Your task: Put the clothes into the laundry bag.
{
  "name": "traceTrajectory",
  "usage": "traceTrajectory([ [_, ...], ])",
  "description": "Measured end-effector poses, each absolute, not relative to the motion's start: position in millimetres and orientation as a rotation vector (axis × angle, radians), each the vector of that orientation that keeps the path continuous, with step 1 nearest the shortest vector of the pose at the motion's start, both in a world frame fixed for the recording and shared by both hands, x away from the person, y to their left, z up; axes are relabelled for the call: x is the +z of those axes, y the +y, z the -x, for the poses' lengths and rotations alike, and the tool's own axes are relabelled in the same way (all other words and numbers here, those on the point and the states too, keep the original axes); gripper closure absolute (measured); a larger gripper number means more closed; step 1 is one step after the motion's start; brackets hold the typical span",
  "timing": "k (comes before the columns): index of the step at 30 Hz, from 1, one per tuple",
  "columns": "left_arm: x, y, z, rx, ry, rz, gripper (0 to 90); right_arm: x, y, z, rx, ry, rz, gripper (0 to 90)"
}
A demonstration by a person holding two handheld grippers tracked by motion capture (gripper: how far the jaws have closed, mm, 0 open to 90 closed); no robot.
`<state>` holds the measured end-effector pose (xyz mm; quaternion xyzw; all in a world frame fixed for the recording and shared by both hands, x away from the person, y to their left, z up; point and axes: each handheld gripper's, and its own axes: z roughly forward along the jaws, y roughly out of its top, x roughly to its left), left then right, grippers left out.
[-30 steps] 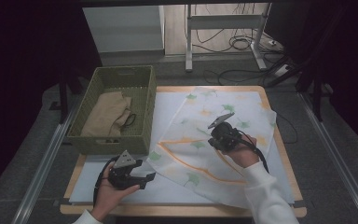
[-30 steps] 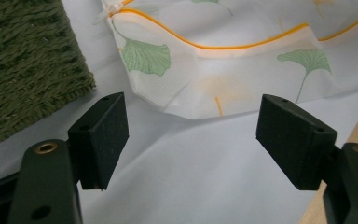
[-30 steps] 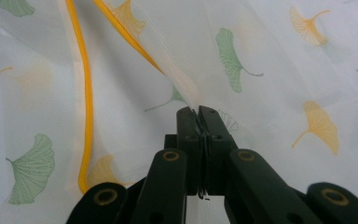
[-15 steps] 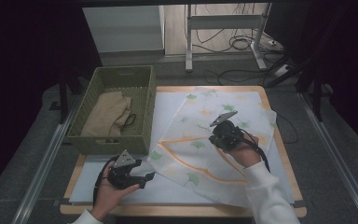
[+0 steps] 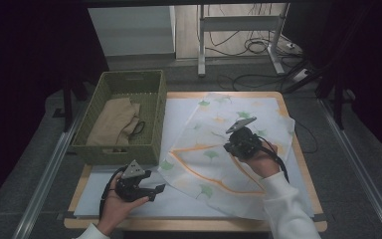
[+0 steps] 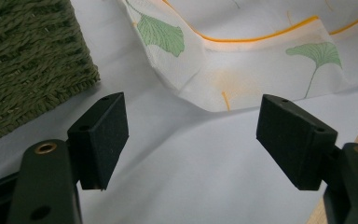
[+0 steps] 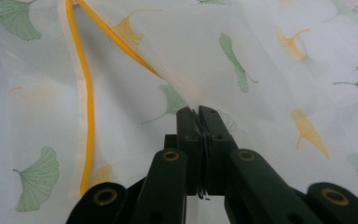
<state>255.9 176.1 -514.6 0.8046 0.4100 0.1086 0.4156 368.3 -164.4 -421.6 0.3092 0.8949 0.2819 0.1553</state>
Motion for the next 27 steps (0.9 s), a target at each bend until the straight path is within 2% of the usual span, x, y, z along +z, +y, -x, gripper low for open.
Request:
traceTrajectory([
  [11, -510, 174, -254, 0.273, 1.014, -2.018, 24.5, -419, -167, -369, 0.83, 2.552, -0.892, 86.7],
  [16, -495, 171, -249, 0.305, 0.986, -2.029, 27.5, -421, -167, -370, 0.829, 2.557, -0.892, 86.7],
  [27, -478, 171, -251, 0.302, 0.983, -2.051, 26.9, -421, -169, -370, 0.832, 2.559, -0.898, 86.7],
])
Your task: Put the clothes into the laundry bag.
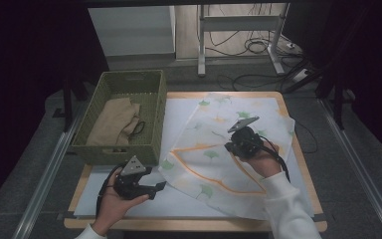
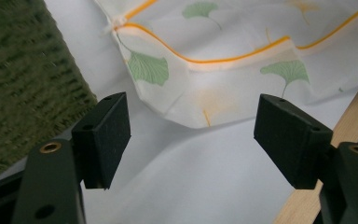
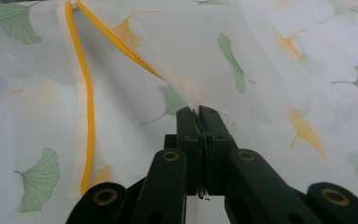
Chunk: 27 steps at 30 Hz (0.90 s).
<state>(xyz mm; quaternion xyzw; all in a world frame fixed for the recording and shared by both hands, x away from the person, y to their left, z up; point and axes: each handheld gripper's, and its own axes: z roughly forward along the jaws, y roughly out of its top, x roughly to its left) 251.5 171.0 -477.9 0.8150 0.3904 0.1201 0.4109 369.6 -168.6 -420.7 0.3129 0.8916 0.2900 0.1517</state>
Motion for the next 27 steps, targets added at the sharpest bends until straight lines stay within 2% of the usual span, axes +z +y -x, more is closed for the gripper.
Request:
traceTrajectory([
  [13, -467, 170, -260, 0.289, 0.967, -2.08, 25.8, -420, -171, -370, 0.836, 2.556, -0.906, 86.7],
  [27, -436, 177, -278, 0.232, 0.959, -2.083, 25.8, -421, -171, -369, 0.83, 2.56, -0.902, 86.7],
])
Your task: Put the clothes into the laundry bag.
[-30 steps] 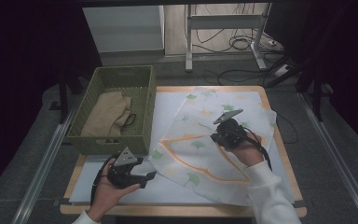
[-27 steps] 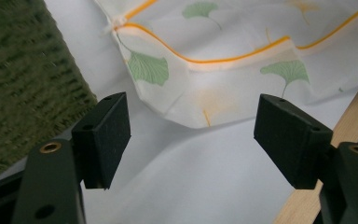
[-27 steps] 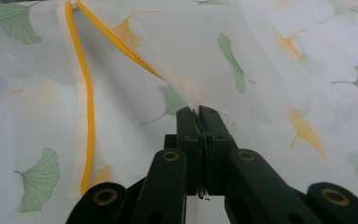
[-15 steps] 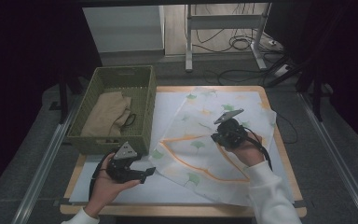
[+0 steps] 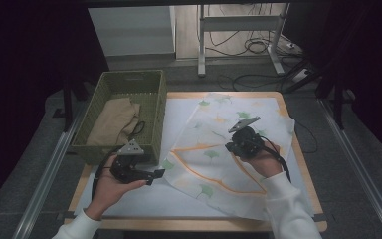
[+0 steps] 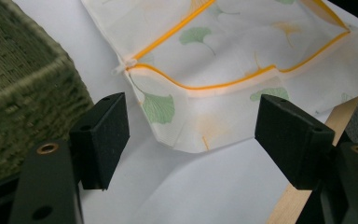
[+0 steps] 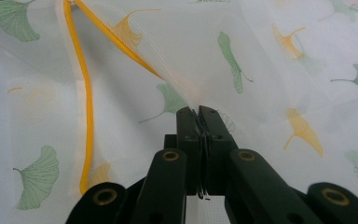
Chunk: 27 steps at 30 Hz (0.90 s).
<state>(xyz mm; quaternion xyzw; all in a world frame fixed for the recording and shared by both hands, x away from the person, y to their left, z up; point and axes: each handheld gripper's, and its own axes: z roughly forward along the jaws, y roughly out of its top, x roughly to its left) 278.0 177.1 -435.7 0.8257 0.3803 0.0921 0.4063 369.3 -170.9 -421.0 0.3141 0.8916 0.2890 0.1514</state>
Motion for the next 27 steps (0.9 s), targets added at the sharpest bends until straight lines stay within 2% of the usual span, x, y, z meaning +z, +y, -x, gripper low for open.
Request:
traceTrajectory([
  [19, -397, 198, -302, 0.298, 1.007, -1.992, 24.9, -421, -173, -369, 0.832, 2.549, -0.909, 86.6],
  [27, -391, 208, -315, 0.301, 1.044, -1.963, 24.8, -421, -173, -369, 0.829, 2.55, -0.911, 86.6],
])
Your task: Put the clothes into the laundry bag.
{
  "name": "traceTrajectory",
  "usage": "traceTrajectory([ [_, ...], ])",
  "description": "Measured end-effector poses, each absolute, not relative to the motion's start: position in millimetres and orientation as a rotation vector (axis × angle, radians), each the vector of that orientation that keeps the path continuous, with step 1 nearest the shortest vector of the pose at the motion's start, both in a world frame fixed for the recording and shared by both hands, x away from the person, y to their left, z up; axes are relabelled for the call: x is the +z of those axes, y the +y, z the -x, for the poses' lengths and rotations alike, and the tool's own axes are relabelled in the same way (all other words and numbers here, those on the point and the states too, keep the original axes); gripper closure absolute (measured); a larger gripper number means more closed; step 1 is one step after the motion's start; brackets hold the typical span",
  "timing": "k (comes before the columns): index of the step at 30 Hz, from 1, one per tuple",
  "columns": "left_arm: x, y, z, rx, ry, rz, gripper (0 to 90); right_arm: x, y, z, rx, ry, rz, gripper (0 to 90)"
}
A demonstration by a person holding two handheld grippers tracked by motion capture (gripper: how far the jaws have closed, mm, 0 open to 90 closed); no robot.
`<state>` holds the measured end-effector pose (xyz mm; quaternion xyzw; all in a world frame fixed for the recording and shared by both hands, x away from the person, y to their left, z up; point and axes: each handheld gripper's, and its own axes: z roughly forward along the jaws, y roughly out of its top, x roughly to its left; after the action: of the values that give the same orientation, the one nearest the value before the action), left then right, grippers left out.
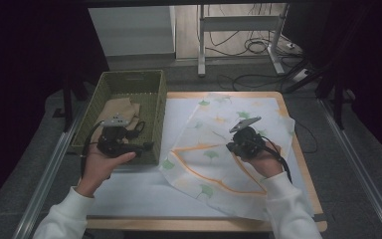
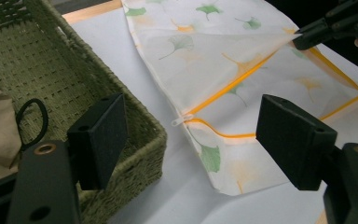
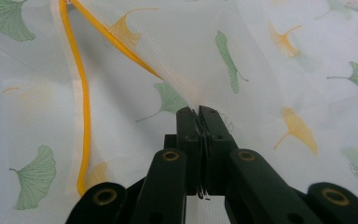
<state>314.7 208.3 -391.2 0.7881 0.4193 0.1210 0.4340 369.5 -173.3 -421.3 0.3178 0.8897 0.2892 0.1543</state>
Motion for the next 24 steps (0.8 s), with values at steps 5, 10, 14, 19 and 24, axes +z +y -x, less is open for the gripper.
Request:
traceTrajectory([
  [5, -388, 213, -324, 0.308, 1.066, -1.961, 25.0, -422, -173, -369, 0.829, 2.547, -0.908, 86.6],
  [10, -386, 215, -335, 0.314, 1.092, -1.978, 24.2, -421, -173, -369, 0.826, 2.547, -0.909, 86.6],
  [14, -387, 216, -344, 0.335, 1.098, -1.99, 22.7, -421, -174, -369, 0.83, 2.545, -0.912, 86.6],
  [19, -389, 217, -355, 0.343, 1.12, -1.991, 21.7, -420, -175, -368, 0.836, 2.542, -0.905, 86.5],
  [24, -389, 222, -369, 0.333, 1.164, -1.989, 21.3, -419, -175, -368, 0.837, 2.54, -0.903, 86.5],
])
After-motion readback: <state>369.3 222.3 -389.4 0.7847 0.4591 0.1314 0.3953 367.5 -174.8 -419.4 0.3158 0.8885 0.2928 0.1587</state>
